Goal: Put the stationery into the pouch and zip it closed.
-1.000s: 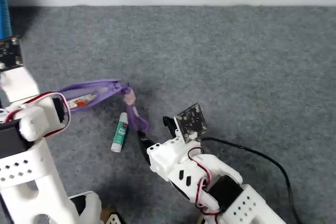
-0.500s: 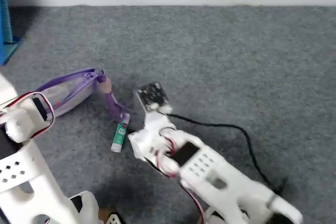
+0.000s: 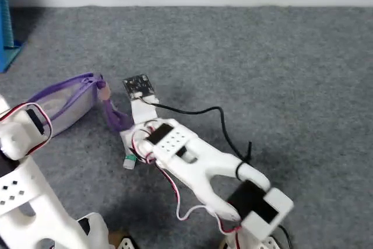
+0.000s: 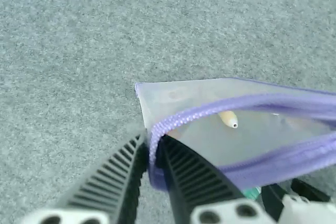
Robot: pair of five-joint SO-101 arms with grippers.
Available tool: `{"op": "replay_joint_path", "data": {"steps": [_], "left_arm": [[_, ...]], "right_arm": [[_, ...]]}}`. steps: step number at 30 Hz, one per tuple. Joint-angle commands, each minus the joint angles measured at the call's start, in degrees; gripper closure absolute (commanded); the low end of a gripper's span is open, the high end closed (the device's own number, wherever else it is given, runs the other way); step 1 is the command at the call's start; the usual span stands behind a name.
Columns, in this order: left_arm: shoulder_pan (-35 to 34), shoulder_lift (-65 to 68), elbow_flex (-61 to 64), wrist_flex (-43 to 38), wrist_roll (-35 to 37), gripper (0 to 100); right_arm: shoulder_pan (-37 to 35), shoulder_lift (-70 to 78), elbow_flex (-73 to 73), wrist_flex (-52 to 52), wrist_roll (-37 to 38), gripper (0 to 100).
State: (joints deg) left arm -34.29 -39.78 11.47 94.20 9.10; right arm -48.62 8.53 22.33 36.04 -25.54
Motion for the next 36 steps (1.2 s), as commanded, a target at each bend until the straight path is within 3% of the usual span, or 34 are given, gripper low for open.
{"op": "replay_joint_path", "data": {"steps": [1,9,14,17,25,31,36], "left_arm": [[-0.62,-0.09,-1.54,-1.67,0.62,99],[-0.62,-0.09,-1.45,-1.58,0.62,99],[-0.53,-0.09,-1.45,-1.58,0.62,99],[-0.53,-0.09,-1.45,-1.49,0.62,99],[-0.35,-0.09,-1.19,-1.14,0.62,99],[9.76,-0.09,0.57,-0.26,0.09,99],[16.0,-0.09,0.66,-0.26,0.09,99]], "right_arm": [[-0.13,2.42,-7.38,0.13,-0.62,78.6],[3.74,10.68,-12.04,0.13,-0.26,80.5],[6.55,11.21,-11.96,0.92,2.29,99.5],[7.08,11.03,-13.01,6.29,2.9,95.8],[8.31,2.59,-13.27,21.14,2.99,99.0],[14.2,-7.69,-13.27,31.52,3.52,99.1],[20.09,-17.54,-10.11,37.32,8.97,99.1]]}}
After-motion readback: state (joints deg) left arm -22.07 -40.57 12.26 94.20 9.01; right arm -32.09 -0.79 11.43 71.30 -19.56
